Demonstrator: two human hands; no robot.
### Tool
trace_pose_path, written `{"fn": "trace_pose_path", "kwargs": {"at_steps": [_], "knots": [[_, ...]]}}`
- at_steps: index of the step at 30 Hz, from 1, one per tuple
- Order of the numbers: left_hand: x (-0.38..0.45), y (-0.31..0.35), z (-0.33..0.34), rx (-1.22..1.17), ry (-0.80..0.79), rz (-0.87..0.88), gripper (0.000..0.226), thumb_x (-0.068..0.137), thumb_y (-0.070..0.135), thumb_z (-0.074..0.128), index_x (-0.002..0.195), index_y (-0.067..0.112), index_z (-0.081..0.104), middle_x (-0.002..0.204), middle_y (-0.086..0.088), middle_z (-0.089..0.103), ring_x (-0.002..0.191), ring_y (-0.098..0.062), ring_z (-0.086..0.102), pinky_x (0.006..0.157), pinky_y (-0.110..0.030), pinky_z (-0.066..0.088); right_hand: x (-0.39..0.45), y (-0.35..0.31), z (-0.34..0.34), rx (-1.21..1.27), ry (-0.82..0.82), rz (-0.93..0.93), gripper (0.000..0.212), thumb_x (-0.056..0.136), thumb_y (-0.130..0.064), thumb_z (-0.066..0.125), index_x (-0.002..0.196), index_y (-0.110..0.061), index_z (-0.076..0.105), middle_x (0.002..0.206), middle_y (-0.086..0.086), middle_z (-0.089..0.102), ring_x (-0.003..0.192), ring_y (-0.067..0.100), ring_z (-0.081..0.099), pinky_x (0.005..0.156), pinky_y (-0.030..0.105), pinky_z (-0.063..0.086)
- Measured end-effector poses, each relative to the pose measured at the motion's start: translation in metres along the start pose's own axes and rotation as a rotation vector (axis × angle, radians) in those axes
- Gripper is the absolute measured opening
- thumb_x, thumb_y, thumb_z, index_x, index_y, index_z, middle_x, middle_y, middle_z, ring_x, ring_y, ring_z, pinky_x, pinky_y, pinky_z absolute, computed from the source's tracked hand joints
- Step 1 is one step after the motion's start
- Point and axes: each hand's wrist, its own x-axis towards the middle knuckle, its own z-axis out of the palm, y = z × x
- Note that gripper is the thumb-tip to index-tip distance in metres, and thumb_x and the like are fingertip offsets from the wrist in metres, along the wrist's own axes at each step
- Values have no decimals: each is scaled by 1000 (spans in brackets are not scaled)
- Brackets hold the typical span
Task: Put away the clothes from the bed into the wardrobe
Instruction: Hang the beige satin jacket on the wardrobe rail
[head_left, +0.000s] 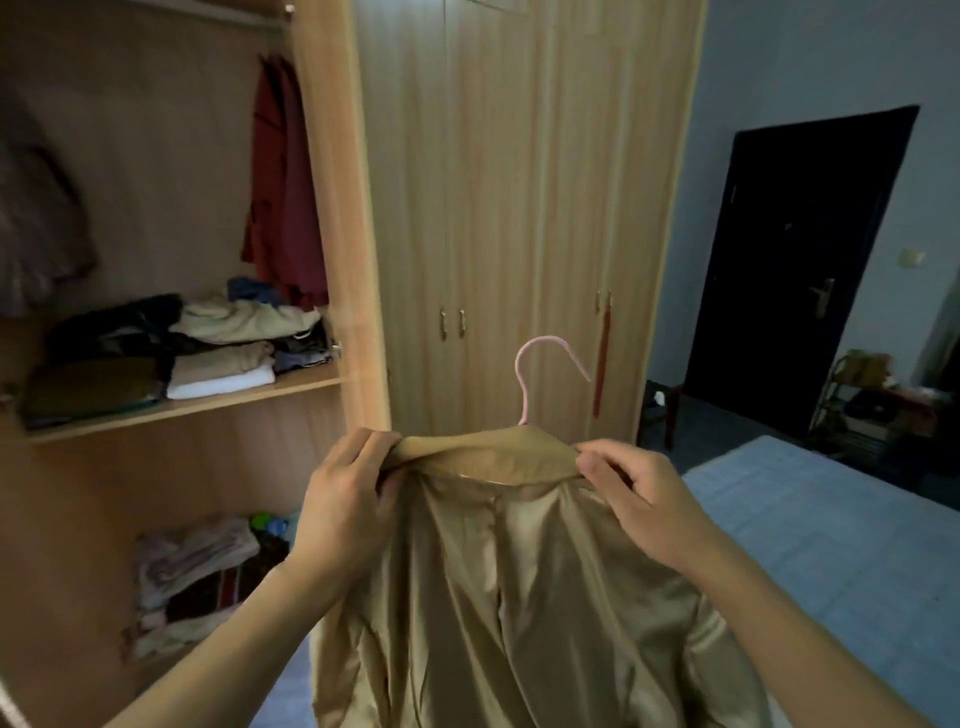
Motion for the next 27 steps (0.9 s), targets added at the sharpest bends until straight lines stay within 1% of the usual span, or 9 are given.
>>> {"fn": "trace_pose_path", "kwargs": {"at_steps": [2, 5, 8, 10, 15, 17, 20, 24, 27], "knots": [[3, -30, -21, 13, -2, -19, 24, 82, 12, 66, 106, 14, 64, 95, 4, 57, 83, -16, 55, 68, -30, 43, 30, -11, 30, -70, -41, -55, 5, 94, -31, 65, 96, -29, 69, 87, -16, 66, 84, 3, 63, 74, 14, 44], [8, -80, -54, -29, -110, -50, 22, 85, 12, 70, 105, 18, 65, 95, 10, 59, 83, -10, 56, 70, -28, 45, 66, -22, 77, -164, -27, -139, 9, 92, -22, 66, 84, -24, 63, 77, -14, 58, 73, 5, 57, 66, 21, 42], [11, -128, -86, -136, -291, -45, 14, 88, 24, 71, 101, 23, 66, 89, 15, 63, 82, -5, 59, 72, -28, 48, 91, -29, 127, -179, 31, -166, 9, 93, -18, 66, 85, -14, 64, 79, -6, 59, 74, 9, 57, 68, 31, 48], [10, -157, -104, -201, -381, -87, 7, 94, 21, 65, 101, 23, 67, 90, 12, 66, 85, -8, 62, 75, -30, 49, 104, -36, 158, -172, 49, -180, 9, 92, -13, 66, 84, -17, 63, 79, -8, 57, 74, 9, 57, 68, 25, 47], [10, -213, -136, -305, -513, -193, 29, 101, 9, 55, 89, 31, 68, 85, 13, 68, 83, -8, 64, 76, -22, 47, 129, -53, 217, -46, -45, -247, 12, 91, -5, 66, 91, -17, 65, 84, -8, 59, 79, 9, 60, 71, 16, 45], [13, -230, -139, -316, -524, -221, 35, 100, 5, 55, 88, 34, 69, 86, 15, 70, 84, -6, 65, 76, -19, 47, 141, -58, 235, -8, -97, -281, 12, 92, -4, 65, 92, -16, 66, 85, -8, 58, 81, 11, 60, 73, 18, 46], [17, -250, -134, -314, -491, -257, 26, 97, 2, 57, 97, 20, 75, 94, 9, 73, 93, -9, 69, 86, -32, 53, 160, -68, 265, 40, -154, -358, 10, 92, -2, 64, 93, -11, 67, 87, -4, 59, 83, 12, 61, 75, 19, 46], [33, -257, -116, -316, -435, -194, 27, 91, -6, 60, 97, 14, 77, 95, 7, 76, 93, -8, 70, 88, -33, 54, 185, -71, 311, 103, -255, -400, 12, 92, -2, 64, 98, -11, 70, 93, -3, 63, 90, 15, 63, 79, 24, 50], [48, -279, -108, -241, -396, -252, 27, 90, -2, 60, 100, 17, 77, 97, 6, 75, 93, -11, 69, 87, -37, 54, 209, -59, 331, 172, -202, -386, 16, 91, 1, 66, 98, -13, 71, 93, -5, 64, 90, 12, 64, 79, 22, 51]]}}
